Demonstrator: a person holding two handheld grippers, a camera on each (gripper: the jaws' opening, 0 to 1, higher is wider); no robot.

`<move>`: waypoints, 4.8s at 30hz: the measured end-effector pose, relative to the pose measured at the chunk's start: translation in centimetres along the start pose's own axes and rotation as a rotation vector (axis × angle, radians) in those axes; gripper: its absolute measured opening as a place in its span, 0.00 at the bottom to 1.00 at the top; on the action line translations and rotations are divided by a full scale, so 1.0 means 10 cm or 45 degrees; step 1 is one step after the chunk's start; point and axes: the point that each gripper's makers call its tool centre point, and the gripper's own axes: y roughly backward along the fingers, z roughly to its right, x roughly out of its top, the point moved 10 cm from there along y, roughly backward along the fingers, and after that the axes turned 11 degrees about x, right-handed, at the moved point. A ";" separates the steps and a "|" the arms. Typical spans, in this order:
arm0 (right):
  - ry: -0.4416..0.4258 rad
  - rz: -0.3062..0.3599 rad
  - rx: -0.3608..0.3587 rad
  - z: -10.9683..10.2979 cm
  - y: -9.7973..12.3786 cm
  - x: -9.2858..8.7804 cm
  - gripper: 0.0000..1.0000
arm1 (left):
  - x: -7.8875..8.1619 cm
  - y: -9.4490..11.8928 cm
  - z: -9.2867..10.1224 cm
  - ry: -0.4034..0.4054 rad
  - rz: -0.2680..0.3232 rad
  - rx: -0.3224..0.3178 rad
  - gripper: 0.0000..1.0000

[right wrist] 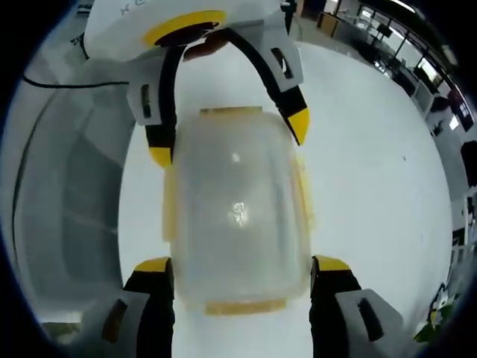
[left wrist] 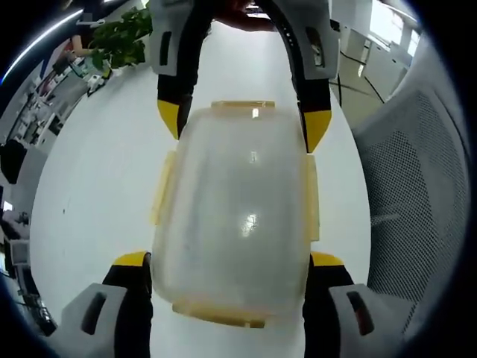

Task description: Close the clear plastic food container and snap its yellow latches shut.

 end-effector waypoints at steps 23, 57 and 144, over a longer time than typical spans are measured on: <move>0.001 -0.009 -0.001 -0.01 -0.10 0.26 0.75 | -0.26 0.10 -0.03 0.005 0.002 0.003 0.85; 0.003 -0.013 0.005 0.02 -0.12 0.32 0.75 | -0.31 0.10 -0.07 0.006 0.008 0.004 0.85; 0.040 0.022 0.010 0.66 -0.02 0.37 0.76 | -0.31 -0.10 -0.66 0.023 0.006 0.016 0.85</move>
